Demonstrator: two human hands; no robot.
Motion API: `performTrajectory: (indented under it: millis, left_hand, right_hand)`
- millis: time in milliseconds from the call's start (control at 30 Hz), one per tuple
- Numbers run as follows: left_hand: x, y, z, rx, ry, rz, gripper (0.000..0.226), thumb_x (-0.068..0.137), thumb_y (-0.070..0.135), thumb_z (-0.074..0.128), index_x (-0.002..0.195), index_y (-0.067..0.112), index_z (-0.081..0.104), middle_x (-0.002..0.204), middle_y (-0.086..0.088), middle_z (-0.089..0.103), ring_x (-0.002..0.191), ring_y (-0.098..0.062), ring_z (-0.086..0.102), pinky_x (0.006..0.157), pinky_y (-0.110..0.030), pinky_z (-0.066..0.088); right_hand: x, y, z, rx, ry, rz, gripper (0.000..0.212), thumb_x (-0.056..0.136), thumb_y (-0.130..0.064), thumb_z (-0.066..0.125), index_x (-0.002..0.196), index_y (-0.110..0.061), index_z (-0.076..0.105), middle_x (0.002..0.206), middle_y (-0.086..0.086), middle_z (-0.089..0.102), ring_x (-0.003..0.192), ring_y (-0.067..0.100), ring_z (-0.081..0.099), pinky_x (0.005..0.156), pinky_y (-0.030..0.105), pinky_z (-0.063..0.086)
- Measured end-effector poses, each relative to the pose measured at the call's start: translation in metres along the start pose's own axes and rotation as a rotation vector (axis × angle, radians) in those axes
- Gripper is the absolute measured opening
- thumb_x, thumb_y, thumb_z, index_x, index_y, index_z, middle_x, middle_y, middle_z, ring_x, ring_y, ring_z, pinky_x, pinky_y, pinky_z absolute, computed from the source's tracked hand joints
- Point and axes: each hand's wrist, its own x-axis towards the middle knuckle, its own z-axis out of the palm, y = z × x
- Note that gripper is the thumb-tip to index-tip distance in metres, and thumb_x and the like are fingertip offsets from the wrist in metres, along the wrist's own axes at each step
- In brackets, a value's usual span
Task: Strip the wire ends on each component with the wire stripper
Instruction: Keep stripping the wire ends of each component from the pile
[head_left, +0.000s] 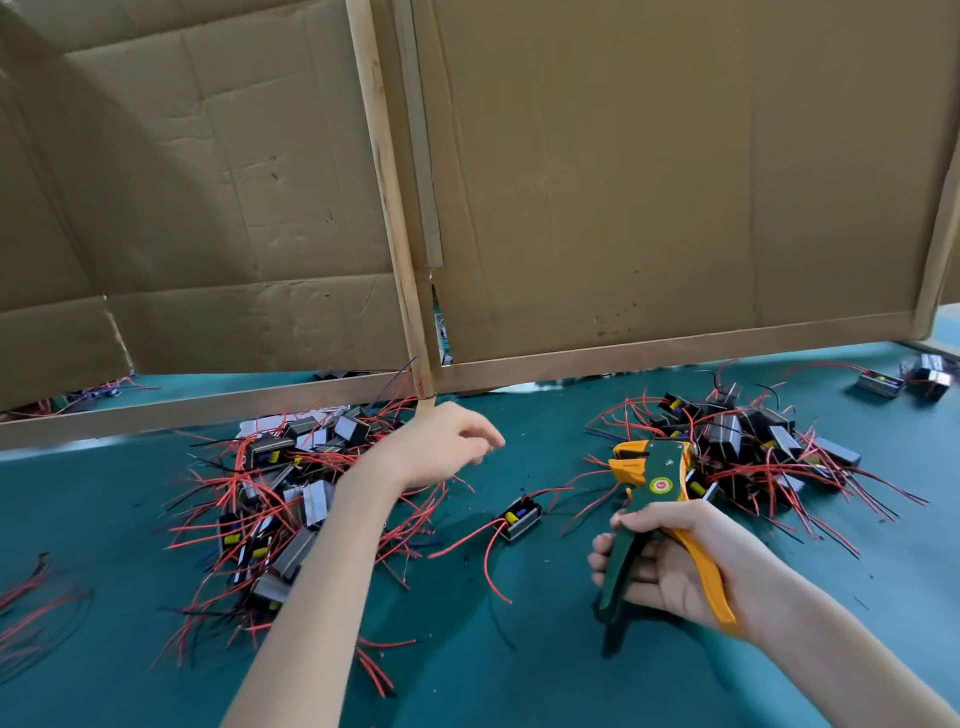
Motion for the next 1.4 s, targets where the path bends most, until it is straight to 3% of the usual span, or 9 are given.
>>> performTrajectory:
  millis: [100, 300, 433, 600, 667, 900, 1133, 1300, 1400]
  left_hand:
    - [0.013, 0.010, 0.033, 0.046, -0.027, 0.045, 0.026, 0.094, 0.018, 0.056, 0.117, 0.016, 0.066, 0.118, 0.000, 0.067, 0.109, -0.012, 0.060, 0.095, -0.021, 0.041]
    - [0.025, -0.002, 0.076, -0.055, 0.050, 0.096, 0.006, 0.084, 0.009, 0.069, 0.089, 0.008, 0.070, 0.092, -0.005, 0.073, 0.087, -0.017, 0.065, 0.079, -0.020, 0.045]
    - [0.025, -0.005, 0.076, -0.254, 0.166, 0.116, 0.010, 0.084, 0.011, 0.069, 0.079, 0.017, 0.063, 0.081, 0.000, 0.073, 0.076, -0.009, 0.065, 0.073, -0.016, 0.047]
    - [0.024, -0.002, 0.071, -0.622, 0.235, 0.113, 0.014, 0.095, 0.006, 0.055, 0.088, 0.018, 0.053, 0.082, 0.000, 0.069, 0.093, -0.021, 0.067, 0.089, -0.029, 0.049]
    - [0.023, 0.001, 0.068, -0.683, 0.253, 0.128, 0.016, 0.096, 0.006, 0.053, 0.090, 0.020, 0.055, 0.083, 0.002, 0.067, 0.090, -0.016, 0.064, 0.088, -0.026, 0.046]
    - [0.013, 0.017, 0.047, -0.643, 0.320, 0.256, 0.017, 0.095, 0.013, 0.058, 0.084, 0.025, 0.064, 0.078, 0.008, 0.061, 0.070, -0.002, 0.049, 0.072, -0.013, 0.040]
    - [-0.001, 0.032, 0.030, -0.616, 0.191, 0.289, 0.013, 0.092, 0.022, 0.063, 0.083, 0.024, 0.072, 0.087, -0.015, 0.067, 0.074, -0.008, 0.051, 0.070, -0.014, 0.041]
    - [-0.006, 0.039, 0.029, -0.630, 0.130, 0.281, 0.012, 0.092, 0.017, 0.063, 0.082, 0.018, 0.071, 0.074, 0.002, 0.060, 0.069, -0.007, 0.046, 0.063, -0.009, 0.037]
    - [-0.009, 0.041, 0.028, -0.625, 0.099, 0.304, 0.014, 0.091, 0.016, 0.063, 0.080, 0.019, 0.071, 0.068, 0.017, 0.062, 0.062, 0.003, 0.048, 0.063, -0.005, 0.037]
  right_hand:
    - [0.000, 0.001, 0.000, -0.017, 0.004, 0.006, 0.043, 0.049, -0.001, 0.072, 0.089, 0.004, 0.058, 0.083, 0.028, 0.066, 0.073, 0.042, 0.070, 0.063, 0.049, 0.058]
    - [0.001, 0.000, -0.001, -0.024, 0.020, 0.002, 0.039, 0.051, -0.001, 0.070, 0.088, 0.004, 0.059, 0.082, 0.029, 0.067, 0.073, 0.042, 0.070, 0.063, 0.049, 0.058]
    - [0.001, 0.000, -0.002, -0.010, 0.011, -0.005, 0.039, 0.048, -0.001, 0.072, 0.085, 0.005, 0.060, 0.083, 0.029, 0.066, 0.073, 0.043, 0.070, 0.063, 0.049, 0.058]
    - [0.002, 0.002, -0.003, -0.017, -0.010, -0.017, 0.027, 0.050, -0.001, 0.073, 0.075, 0.005, 0.067, 0.085, 0.030, 0.066, 0.076, 0.044, 0.069, 0.065, 0.050, 0.058]
    - [0.001, 0.002, -0.003, -0.038, -0.027, -0.030, 0.017, 0.053, 0.004, 0.072, 0.070, 0.003, 0.069, 0.085, 0.030, 0.066, 0.077, 0.044, 0.069, 0.067, 0.050, 0.058]
    - [-0.006, 0.002, 0.003, -0.141, -0.111, -0.126, 0.012, 0.062, -0.006, 0.070, 0.073, -0.003, 0.073, 0.085, 0.029, 0.066, 0.078, 0.043, 0.069, 0.068, 0.048, 0.058]
    - [-0.018, 0.000, 0.016, -0.257, -0.260, -0.227, 0.024, 0.055, -0.010, 0.077, 0.077, -0.005, 0.069, 0.082, 0.030, 0.064, 0.074, 0.043, 0.067, 0.067, 0.048, 0.057]
    - [-0.023, -0.001, 0.020, -0.291, -0.268, -0.258, 0.027, 0.052, -0.009, 0.077, 0.075, -0.002, 0.065, 0.078, 0.031, 0.062, 0.071, 0.043, 0.066, 0.063, 0.048, 0.057]
    - [-0.026, -0.002, 0.021, -0.324, -0.285, -0.268, 0.028, 0.054, -0.009, 0.077, 0.076, 0.000, 0.063, 0.075, 0.030, 0.060, 0.068, 0.041, 0.064, 0.064, 0.049, 0.057]
